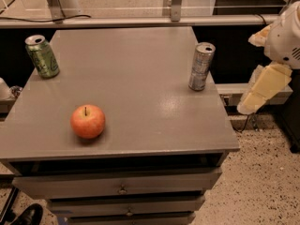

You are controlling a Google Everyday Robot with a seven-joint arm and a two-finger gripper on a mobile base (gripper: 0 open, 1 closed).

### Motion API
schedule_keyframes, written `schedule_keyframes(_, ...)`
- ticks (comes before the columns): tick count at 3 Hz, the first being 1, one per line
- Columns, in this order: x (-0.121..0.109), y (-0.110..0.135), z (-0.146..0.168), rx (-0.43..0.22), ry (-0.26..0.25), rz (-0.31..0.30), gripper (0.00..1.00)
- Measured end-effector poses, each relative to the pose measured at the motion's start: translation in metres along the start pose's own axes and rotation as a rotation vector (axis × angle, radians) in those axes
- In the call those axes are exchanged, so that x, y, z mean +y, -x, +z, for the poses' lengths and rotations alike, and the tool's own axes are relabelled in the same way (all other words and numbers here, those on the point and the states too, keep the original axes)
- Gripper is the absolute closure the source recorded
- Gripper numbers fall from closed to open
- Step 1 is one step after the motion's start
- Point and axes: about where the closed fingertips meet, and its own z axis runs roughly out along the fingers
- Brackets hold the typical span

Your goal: Knock redbull can over

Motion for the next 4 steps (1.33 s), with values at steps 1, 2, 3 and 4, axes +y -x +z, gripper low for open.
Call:
schedule_keyframes(1, -0.016, 0.003, 0.027, -0.062, 0.011, 0.070, 0.00)
schedule_keyframes(2, -0.024, 0.012, 0.060, -0.148, 0.062, 0.164, 0.00)
schedule_keyframes(3, -0.028, 0.029, 0.084, -0.251, 0.110, 0.247, 0.00)
schedule_keyframes(4, -0.043, 0.044, 0.098, -0.379, 0.122, 0.328, 0.00)
